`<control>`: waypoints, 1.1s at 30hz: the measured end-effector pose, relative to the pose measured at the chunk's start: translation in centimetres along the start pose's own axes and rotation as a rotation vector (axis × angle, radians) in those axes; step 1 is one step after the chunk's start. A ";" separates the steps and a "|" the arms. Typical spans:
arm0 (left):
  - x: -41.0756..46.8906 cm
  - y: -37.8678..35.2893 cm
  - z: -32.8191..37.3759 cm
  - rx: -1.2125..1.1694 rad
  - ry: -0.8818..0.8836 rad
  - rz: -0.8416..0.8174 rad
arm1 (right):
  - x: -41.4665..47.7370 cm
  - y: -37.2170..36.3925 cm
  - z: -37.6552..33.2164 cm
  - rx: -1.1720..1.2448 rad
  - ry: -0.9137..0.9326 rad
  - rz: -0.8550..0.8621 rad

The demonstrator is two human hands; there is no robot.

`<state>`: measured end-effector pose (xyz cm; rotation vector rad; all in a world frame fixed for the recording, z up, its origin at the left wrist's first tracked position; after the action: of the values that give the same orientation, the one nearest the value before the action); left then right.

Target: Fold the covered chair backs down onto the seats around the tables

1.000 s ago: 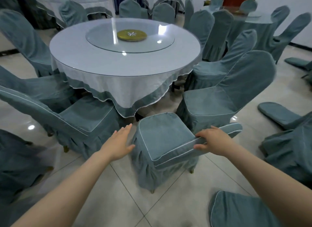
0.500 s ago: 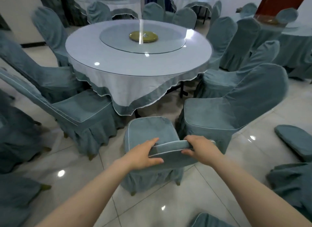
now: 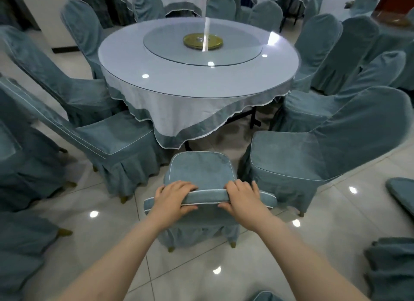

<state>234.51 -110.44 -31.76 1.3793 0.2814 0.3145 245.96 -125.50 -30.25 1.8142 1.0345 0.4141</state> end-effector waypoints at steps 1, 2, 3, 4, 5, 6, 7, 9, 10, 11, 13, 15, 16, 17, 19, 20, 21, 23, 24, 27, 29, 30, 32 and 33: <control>0.4 0.0 -0.7 0.001 0.005 -0.016 | 0.5 -0.2 -0.4 -0.003 0.016 0.002; 0.8 0.1 -1.5 0.005 0.011 -0.033 | 1.2 -0.3 -0.8 -0.008 0.036 0.009; 1.3 0.1 -2.2 0.009 0.022 -0.047 | 1.8 -0.4 -1.1 -0.011 0.048 0.017; 1.9 0.2 -2.7 0.013 0.032 -0.057 | 2.6 -0.4 -1.4 -0.007 0.053 0.024; 2.6 0.3 -3.1 0.019 0.042 -0.059 | 3.5 -0.4 -1.5 -0.002 0.050 0.030; 3.4 0.4 -3.5 0.021 0.057 -0.059 | 4.3 -0.2 -1.5 0.001 0.043 0.037; 4.3 0.5 -3.7 0.016 0.066 -0.059 | 5.2 0.1 -1.4 0.003 0.035 0.045; 6.1 0.7 -4.0 0.002 0.068 -0.076 | 6.8 0.5 -1.1 0.000 0.023 0.056; 7.7 0.7 -4.4 -0.009 0.057 -0.083 | 8.3 1.0 -0.8 -0.007 0.008 0.062; 8.1 0.8 -4.5 -0.006 0.052 -0.083 | 8.7 1.1 -0.7 -0.007 0.000 0.055; 9.3 0.9 -4.9 -0.001 0.042 -0.085 | 9.8 1.5 -0.5 0.002 -0.015 0.045; 10.6 1.1 -5.4 -0.008 0.027 -0.096 | 11.2 2.0 -0.3 0.025 -0.025 0.025; 11.1 1.2 -5.5 -0.012 0.020 -0.113 | 11.7 2.2 -0.2 0.035 -0.026 0.001; 11.6 1.3 -5.5 -0.018 0.009 -0.136 | 12.1 2.5 -0.1 0.043 -0.030 -0.028; 12.3 1.4 -5.6 -0.027 -0.013 -0.206 | 12.6 2.9 0.2 0.101 -0.050 -0.086; 12.6 1.4 -5.5 -0.038 -0.024 -0.256 | 12.6 3.1 0.3 0.161 -0.063 -0.108; 12.9 1.6 -5.3 -0.057 -0.031 -0.304 | 12.5 3.3 0.6 0.227 -0.071 -0.121; 13.8 2.2 -4.6 -0.121 -0.032 -0.339 | 12.4 4.1 1.4 0.347 -0.085 -0.115; 14.5 2.6 -4.1 -0.154 -0.025 -0.330 | 12.4 4.8 2.0 0.390 -0.101 -0.084; 17.2 3.6 -1.9 -0.193 -0.017 -0.315 | 12.8 7.8 4.8 0.416 -0.147 0.026; 19.4 4.0 0.2 -0.201 -0.042 -0.312 | 13.2 9.6 7.1 0.401 -0.165 0.056; 20.2 4.1 1.1 -0.199 -0.052 -0.308 | 13.4 10.4 8.3 0.394 -0.175 0.067; 22.2 4.1 3.1 -0.189 -0.060 -0.304 | 13.8 12.3 11.4 0.375 -0.186 0.080; 23.1 4.1 4.0 -0.190 -0.053 -0.304 | 14.1 13.1 13.1 0.361 -0.194 0.079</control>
<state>257.20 -104.70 -27.35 1.1367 0.4013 0.0498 269.03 -124.04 -27.27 2.1723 0.9479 0.0960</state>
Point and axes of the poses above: each hand's wrist, its own x-axis towards the middle knuckle, its own y-axis out of the back of the hand, z = x × y, the point moved 7 cm from there along x, towards the middle knuckle, and after that the axes turned 13 degrees about x, right-handed, at the moved point
